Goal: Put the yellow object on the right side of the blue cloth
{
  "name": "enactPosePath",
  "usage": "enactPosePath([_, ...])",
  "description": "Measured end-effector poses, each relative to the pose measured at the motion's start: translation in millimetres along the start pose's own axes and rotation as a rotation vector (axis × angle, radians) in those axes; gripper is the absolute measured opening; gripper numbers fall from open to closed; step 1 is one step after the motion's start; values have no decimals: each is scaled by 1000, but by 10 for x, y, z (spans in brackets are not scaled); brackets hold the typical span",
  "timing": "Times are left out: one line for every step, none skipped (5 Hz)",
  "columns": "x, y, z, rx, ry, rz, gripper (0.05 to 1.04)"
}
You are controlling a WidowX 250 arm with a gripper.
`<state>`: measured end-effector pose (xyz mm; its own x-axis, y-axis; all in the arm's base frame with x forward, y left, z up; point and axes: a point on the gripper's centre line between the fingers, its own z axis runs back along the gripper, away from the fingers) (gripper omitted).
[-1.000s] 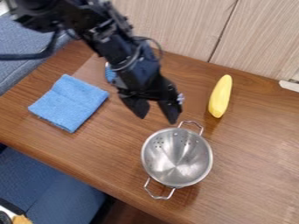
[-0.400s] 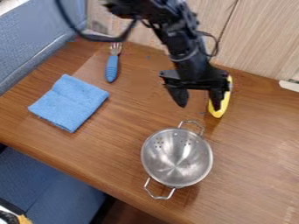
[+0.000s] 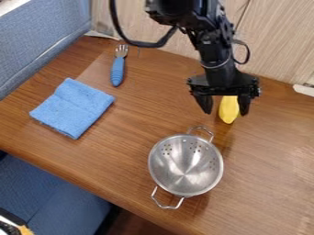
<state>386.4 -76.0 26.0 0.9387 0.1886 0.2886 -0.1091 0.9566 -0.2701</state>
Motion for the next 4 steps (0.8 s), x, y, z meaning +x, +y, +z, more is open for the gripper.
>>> enactPosePath([31, -29, -189, -33, -2, 12, 1001])
enactPosePath([85, -56, -262, -43, -33, -2, 964])
enactPosePath([110, -76, -303, -48, -37, -37, 682])
enactPosePath([79, -51, -312, -40, -36, -44, 566])
